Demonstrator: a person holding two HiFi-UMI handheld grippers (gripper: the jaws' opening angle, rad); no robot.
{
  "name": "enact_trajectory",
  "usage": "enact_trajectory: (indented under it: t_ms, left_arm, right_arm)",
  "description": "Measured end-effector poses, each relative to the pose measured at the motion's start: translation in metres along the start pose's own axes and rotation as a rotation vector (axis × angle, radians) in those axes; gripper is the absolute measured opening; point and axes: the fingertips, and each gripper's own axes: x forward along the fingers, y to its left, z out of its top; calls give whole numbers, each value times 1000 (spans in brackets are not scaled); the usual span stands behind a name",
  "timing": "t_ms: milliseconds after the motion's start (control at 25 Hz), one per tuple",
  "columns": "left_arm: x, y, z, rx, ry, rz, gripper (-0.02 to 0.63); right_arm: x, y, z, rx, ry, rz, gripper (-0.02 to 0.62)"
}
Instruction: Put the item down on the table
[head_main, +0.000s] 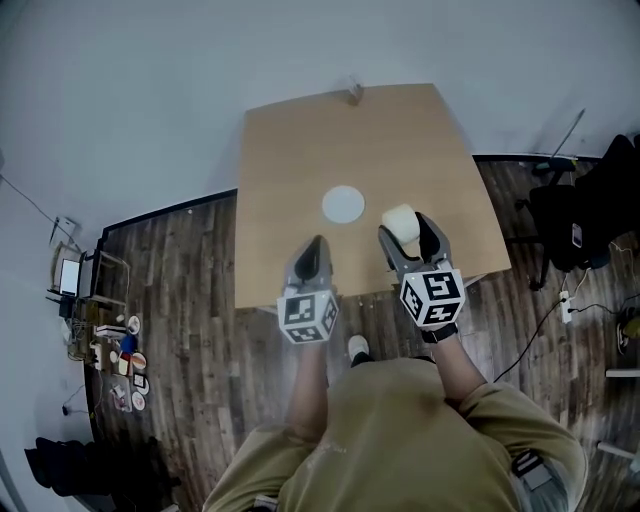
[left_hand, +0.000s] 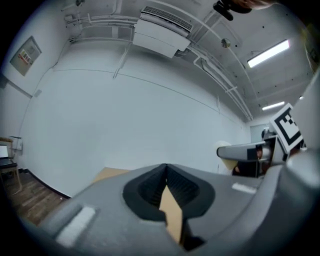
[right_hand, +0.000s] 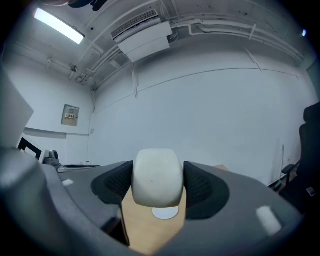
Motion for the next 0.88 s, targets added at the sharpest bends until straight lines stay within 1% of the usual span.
enact_trajectory:
  t_ms: [80, 240, 400, 520, 680, 880]
  left_arm:
    - [13, 17, -2, -14, -4, -15, 3]
    - [37, 45, -12, -46, 5, -13, 3]
    - [65, 65, -28, -72, 24, -2, 3]
    - [90, 77, -40, -73, 54, 5, 3]
    - [122, 97, -51, -79, 96, 35, 3]
    - [166, 115, -62, -96, 143, 52, 3]
  right_arm:
    - [21, 3, -4, 0, 8, -18, 318]
    - [58, 4, -9, -18, 27, -22, 318]
    - [92, -6, -23, -27, 57, -17, 318]
    - [122, -19, -40, -31, 88, -10, 318]
    - [170, -30, -58, -30, 138, 22, 318]
    - [223, -41, -77, -21, 207, 65, 318]
